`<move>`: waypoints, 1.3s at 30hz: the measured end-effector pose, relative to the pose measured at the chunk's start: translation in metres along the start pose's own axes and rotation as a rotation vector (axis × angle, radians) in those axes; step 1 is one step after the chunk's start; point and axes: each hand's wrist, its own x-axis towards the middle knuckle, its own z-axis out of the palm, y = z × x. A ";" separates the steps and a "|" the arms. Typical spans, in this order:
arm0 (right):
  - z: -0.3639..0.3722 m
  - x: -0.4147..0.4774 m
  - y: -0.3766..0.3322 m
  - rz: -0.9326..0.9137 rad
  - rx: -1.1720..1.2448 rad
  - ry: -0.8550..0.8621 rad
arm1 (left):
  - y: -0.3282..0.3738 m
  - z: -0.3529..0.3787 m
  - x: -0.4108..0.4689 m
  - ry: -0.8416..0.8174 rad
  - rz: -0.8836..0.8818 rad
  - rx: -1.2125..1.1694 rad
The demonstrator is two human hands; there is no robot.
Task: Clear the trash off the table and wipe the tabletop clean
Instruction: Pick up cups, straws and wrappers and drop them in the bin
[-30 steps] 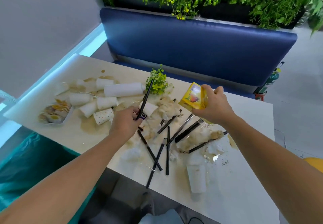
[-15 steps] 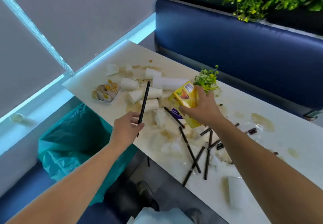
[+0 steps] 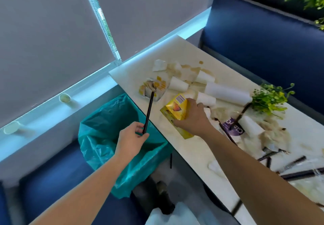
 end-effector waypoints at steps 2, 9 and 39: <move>0.022 0.009 -0.017 -0.029 0.002 -0.008 | -0.017 -0.014 0.004 0.031 -0.027 0.000; 0.089 0.033 -0.071 -0.110 0.009 -0.117 | -0.069 -0.058 0.015 0.097 -0.151 -0.019; 0.130 0.072 -0.088 -0.048 -0.082 -0.168 | -0.103 -0.073 0.075 -0.002 -0.182 0.181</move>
